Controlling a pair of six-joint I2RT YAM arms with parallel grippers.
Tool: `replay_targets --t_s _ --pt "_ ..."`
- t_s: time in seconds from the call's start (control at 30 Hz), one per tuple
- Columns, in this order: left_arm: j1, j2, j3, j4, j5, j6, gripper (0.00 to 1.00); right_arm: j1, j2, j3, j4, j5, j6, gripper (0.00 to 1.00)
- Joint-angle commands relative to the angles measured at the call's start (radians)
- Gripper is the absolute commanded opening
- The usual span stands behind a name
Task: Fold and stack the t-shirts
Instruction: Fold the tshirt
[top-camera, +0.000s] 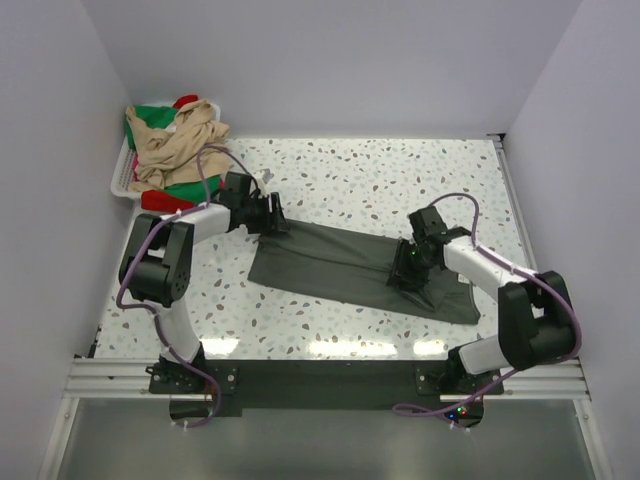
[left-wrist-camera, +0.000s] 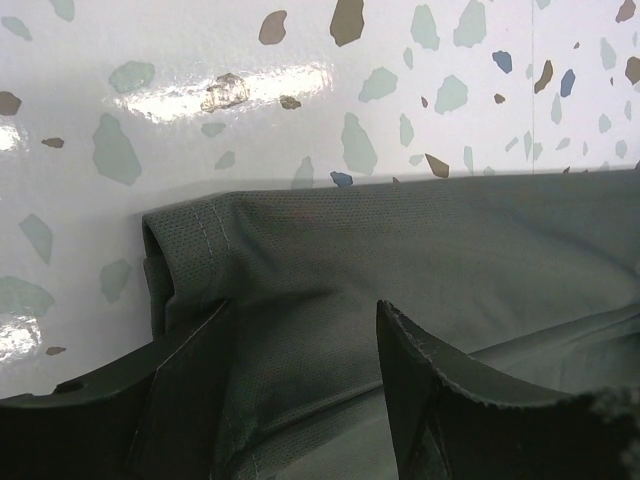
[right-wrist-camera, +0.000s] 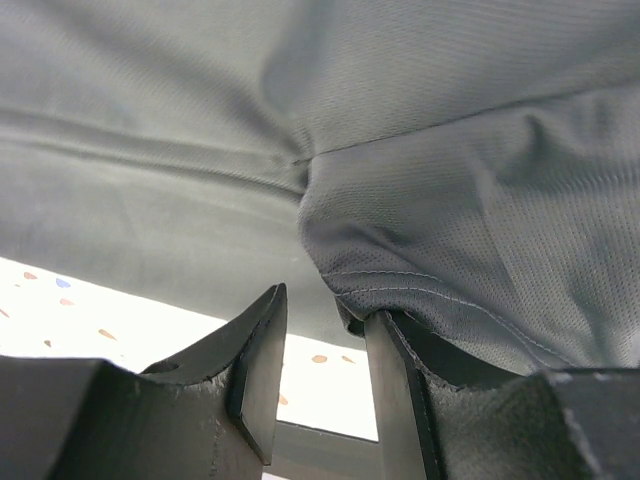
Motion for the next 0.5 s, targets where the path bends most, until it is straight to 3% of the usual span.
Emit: replay_targets --t_s 0.0,0.3,0.47 --pt "-0.001 -0.010 -0.040 -0.032 0.009 0.021 0.63 0.025 -0.040 -0.013 0.012 -0.001 -0.023 0.41" --pt "-0.001 -0.016 -0.054 -0.035 0.006 0.030 0.63 0.046 -0.061 -0.013 -0.038 0.016 -0.040 0.44" --pt "-0.001 -0.032 -0.063 -0.035 -0.011 0.033 0.63 0.046 -0.106 0.042 -0.098 0.024 -0.038 0.50"
